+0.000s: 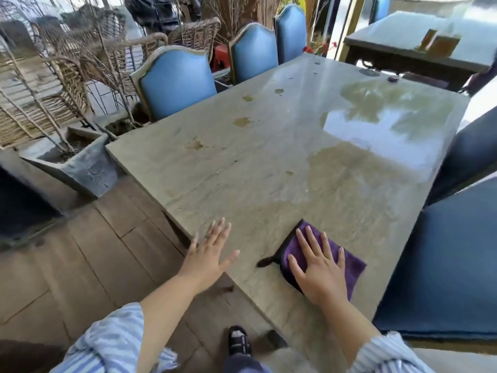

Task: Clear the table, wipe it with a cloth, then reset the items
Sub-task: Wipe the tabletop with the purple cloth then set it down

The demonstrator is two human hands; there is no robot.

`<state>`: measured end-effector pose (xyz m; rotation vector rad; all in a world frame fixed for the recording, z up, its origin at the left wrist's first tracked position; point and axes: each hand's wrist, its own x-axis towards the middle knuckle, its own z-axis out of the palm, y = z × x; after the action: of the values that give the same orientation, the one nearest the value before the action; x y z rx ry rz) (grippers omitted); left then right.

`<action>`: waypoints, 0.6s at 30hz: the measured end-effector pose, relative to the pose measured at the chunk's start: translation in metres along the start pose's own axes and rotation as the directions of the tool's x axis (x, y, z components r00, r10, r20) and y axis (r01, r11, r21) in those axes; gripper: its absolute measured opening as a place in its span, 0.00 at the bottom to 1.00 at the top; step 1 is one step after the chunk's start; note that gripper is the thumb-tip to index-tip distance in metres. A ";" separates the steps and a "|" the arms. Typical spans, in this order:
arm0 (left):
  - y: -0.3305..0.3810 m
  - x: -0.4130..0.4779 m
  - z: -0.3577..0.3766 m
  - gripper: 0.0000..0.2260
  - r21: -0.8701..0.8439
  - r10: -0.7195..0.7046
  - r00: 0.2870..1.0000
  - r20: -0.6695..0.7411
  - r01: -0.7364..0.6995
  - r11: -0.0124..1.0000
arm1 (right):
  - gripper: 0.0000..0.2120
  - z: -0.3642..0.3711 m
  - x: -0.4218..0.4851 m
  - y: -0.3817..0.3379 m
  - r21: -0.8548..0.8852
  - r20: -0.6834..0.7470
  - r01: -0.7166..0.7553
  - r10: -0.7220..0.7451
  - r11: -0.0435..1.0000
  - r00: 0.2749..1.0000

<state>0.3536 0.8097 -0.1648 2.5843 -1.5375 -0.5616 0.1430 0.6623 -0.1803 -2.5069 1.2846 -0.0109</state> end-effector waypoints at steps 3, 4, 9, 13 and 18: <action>-0.018 0.046 -0.016 0.38 -0.018 -0.014 0.999 -0.041 0.013 1.000 | 0.30 -0.007 0.064 -0.006 0.014 -0.028 -0.069 0.069 0.998 0.997; -0.026 0.063 -0.021 0.38 -0.024 -0.026 0.999 -0.045 0.025 0.999 | 0.30 -0.009 0.089 -0.008 0.017 -0.033 -0.086 0.087 0.996 0.996; -0.048 0.126 -0.027 0.42 -0.075 -0.027 0.991 -0.129 0.017 0.997 | 0.30 -0.020 0.208 -0.015 0.028 -0.044 -0.147 0.148 0.989 0.988; -0.045 0.148 -0.019 0.42 -0.103 -0.042 0.983 -0.181 0.024 0.994 | 0.31 -0.022 0.245 -0.027 0.034 -0.034 -0.174 0.175 0.984 0.984; -0.046 0.150 -0.019 0.38 -0.031 -0.028 0.981 -0.191 0.023 0.999 | 0.30 -0.019 0.173 -0.022 -0.036 0.067 0.248 -0.245 0.968 0.967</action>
<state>0.4630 0.7004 -0.1991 2.5535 -1.4263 -0.3225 0.2609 0.5319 -0.1798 -2.6665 0.9518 0.0384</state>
